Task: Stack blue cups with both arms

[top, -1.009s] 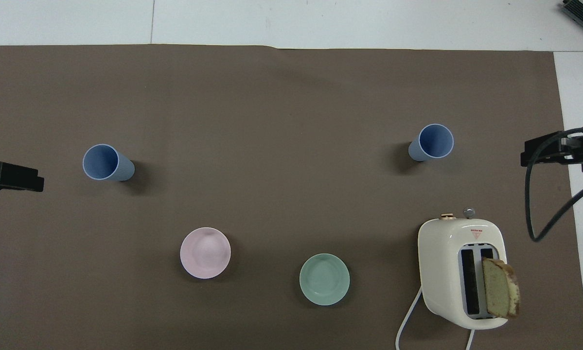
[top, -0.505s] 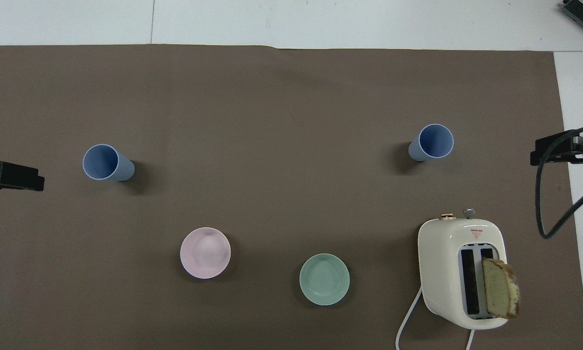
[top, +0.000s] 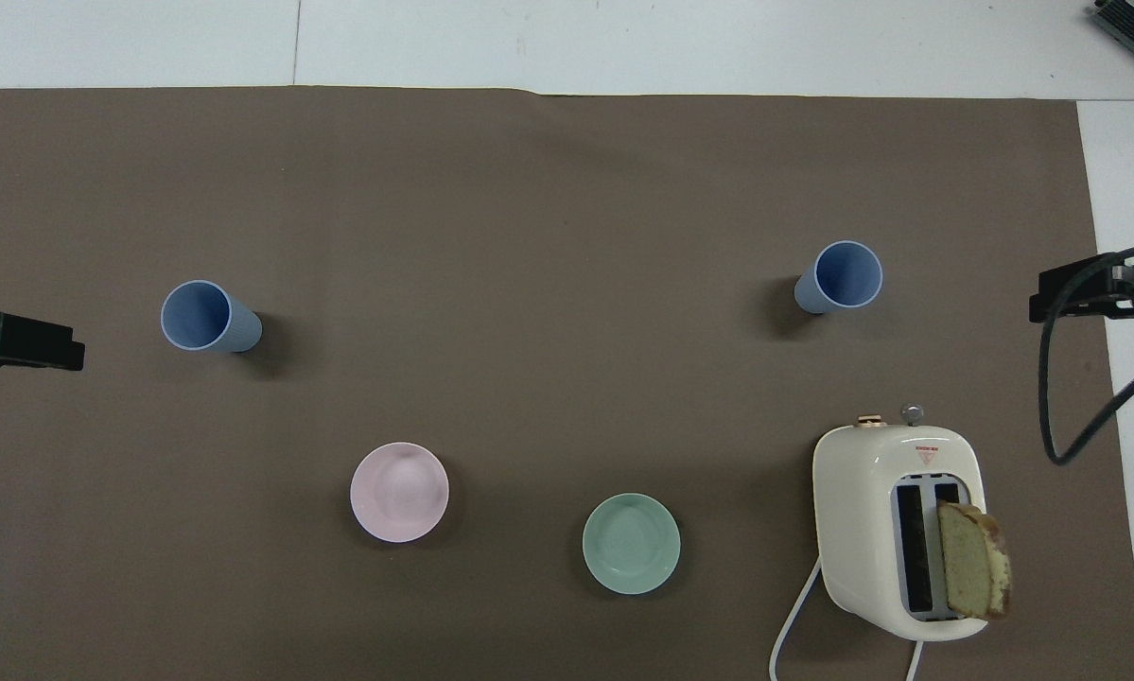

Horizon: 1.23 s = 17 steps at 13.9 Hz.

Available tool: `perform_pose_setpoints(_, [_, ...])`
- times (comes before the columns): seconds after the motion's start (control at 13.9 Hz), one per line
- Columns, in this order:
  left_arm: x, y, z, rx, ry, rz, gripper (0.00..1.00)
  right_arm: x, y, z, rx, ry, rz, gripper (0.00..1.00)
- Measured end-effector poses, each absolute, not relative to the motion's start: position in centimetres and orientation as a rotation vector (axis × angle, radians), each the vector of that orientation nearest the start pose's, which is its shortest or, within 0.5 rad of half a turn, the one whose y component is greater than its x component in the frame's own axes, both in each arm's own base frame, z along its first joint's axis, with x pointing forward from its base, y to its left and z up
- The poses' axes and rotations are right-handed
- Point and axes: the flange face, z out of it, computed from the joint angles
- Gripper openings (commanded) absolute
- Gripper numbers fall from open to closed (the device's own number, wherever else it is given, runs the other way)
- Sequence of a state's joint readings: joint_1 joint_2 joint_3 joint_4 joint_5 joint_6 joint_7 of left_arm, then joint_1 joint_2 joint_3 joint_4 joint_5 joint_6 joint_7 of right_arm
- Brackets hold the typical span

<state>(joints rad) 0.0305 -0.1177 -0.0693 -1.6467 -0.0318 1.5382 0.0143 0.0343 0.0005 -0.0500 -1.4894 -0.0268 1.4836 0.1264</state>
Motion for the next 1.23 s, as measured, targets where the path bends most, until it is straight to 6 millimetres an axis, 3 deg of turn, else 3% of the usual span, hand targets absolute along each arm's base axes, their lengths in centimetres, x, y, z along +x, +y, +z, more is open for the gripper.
perform_pose_setpoints(0.22, [51.7,-2.5,64.5,-3.165,0.083,-0.032,1.00,54.6,-1.0,65.5,-3.161,0.225,0.008,1.00])
perform_pose_setpoints(0.43, [52.8,-1.9,62.8,-3.166,0.063,-0.069,1.00,54.6,-1.0,65.5,-3.161,0.223,0.008,1.00])
perform_pose_setpoints(1.01, [56.6,-0.8,55.4,-3.170,0.022,-0.104,1.00,54.6,-1.8,65.5,-3.159,0.248,0.008,1.00])
perform_pose_setpoints(1.23, [58.1,0.7,51.8,-3.173,-0.025,-0.081,1.00,54.6,-1.5,65.5,-3.160,0.239,0.008,1.00])
